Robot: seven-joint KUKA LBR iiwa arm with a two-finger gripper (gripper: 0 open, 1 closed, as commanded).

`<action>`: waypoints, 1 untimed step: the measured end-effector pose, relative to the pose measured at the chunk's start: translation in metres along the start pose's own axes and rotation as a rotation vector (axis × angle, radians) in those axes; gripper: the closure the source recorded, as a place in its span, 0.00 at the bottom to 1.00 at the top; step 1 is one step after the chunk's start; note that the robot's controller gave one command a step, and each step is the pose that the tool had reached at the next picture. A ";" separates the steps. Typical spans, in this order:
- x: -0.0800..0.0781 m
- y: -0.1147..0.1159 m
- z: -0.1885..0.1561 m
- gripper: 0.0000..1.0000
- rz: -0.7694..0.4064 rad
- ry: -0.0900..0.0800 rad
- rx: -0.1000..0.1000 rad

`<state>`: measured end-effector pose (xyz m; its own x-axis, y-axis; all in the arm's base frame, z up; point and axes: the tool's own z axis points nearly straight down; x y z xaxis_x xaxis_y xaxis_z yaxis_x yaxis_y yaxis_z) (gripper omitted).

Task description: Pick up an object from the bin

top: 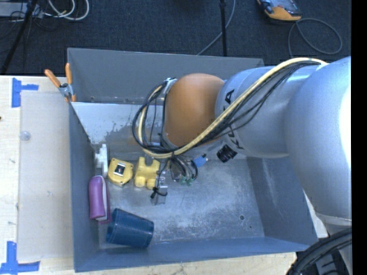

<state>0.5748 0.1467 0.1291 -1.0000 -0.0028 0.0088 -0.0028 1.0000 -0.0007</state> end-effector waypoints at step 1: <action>-0.001 0.000 -0.004 0.00 0.002 -0.006 -0.001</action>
Offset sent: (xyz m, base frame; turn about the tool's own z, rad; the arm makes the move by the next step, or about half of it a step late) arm 0.0461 -0.0297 -0.0591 -0.0731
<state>0.5762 0.1462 0.1334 -1.0000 -0.0004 0.0027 -0.0004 1.0000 0.0002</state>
